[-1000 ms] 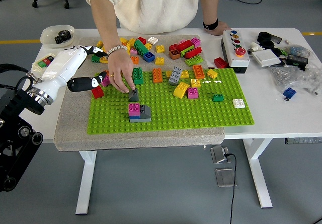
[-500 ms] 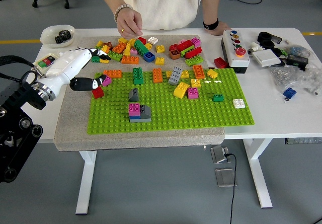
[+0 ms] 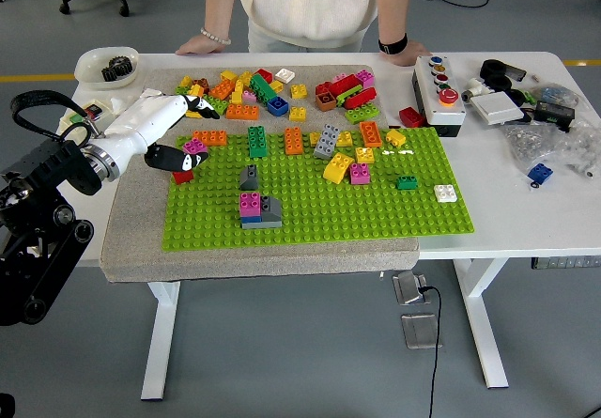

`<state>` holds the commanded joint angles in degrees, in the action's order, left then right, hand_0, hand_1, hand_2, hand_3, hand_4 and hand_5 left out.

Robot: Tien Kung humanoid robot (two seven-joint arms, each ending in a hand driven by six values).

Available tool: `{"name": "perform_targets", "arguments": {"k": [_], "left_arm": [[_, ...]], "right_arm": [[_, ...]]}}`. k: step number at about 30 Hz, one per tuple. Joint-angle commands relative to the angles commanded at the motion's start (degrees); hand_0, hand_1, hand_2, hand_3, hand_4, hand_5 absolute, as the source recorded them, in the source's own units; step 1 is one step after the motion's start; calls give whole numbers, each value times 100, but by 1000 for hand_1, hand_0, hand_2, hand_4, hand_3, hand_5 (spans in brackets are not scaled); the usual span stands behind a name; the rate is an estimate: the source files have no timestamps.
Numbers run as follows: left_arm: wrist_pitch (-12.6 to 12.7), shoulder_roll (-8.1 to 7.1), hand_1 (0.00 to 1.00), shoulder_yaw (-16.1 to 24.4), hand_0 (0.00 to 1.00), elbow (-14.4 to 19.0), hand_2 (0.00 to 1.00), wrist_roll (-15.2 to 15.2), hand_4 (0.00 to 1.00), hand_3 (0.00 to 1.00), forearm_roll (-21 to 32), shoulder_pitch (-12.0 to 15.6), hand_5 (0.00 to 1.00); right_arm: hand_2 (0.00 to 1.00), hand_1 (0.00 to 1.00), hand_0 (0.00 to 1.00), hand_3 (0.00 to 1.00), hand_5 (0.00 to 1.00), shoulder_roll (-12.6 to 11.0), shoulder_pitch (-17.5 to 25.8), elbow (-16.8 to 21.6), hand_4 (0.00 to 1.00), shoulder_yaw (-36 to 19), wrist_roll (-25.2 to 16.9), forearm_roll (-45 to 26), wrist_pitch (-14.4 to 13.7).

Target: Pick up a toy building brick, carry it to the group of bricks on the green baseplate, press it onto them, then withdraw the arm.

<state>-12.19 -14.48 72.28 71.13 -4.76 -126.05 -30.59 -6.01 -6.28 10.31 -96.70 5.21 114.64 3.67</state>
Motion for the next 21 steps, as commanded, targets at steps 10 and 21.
{"name": "perform_targets", "arguments": {"k": [10, 21], "left_arm": [[-49, 178, 858, -136, 863, -324, 809, 22, 791, 825, -68, -375, 53], [366, 334, 750, -181, 735, -561, 642, 16, 428, 627, 159, -468, 2]], "right_arm": [[692, 640, 740, 560, 500, -4, -23, 0, 810, 18, 1, 6, 3], [692, 640, 741, 559, 499, -6, -13, 0, 810, 31, 3, 38, 11]]}}
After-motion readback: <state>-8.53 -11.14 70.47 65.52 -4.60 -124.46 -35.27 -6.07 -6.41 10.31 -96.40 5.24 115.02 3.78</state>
